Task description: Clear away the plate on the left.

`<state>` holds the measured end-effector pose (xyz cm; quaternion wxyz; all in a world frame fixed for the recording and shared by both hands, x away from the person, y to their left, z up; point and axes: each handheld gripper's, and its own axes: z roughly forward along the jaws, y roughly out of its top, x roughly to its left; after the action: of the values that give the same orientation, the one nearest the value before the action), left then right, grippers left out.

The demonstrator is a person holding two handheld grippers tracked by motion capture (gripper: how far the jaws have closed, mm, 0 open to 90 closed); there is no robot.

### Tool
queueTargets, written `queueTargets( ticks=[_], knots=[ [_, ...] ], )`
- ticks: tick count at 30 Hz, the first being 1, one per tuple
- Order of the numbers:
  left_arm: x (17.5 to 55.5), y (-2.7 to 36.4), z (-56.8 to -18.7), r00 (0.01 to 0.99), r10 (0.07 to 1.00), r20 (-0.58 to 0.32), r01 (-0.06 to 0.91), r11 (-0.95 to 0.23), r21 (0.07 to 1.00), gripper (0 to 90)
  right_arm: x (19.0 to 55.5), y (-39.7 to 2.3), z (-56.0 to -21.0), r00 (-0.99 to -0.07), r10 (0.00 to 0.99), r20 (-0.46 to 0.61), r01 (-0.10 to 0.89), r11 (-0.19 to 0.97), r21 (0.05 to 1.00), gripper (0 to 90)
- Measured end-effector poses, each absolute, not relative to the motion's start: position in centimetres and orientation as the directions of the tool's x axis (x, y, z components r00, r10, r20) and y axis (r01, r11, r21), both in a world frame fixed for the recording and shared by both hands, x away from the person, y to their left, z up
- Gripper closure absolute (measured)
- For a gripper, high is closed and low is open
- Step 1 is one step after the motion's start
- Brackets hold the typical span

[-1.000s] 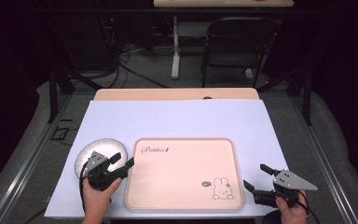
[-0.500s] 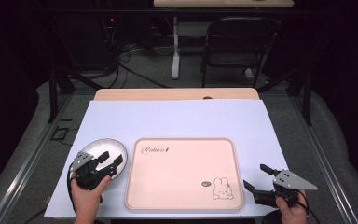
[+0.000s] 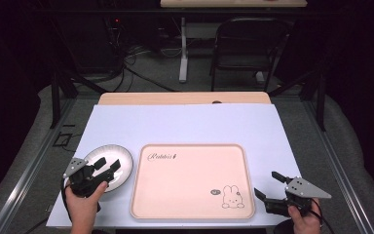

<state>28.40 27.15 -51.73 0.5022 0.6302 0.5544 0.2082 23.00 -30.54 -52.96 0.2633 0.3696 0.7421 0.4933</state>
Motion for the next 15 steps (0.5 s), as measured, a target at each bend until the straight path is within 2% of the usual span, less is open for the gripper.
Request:
queueTargets(
  ticks=[15],
  knots=[
    [30.0, 30.8, -51.8, 0.186, 0.905, -0.382, 0.543, 0.229, 0.808, 36.3, 23.0, -30.5, -53.0, -0.587, 0.809, -0.026, 0.291, 0.241, 0.926, 14.7]
  ],
)
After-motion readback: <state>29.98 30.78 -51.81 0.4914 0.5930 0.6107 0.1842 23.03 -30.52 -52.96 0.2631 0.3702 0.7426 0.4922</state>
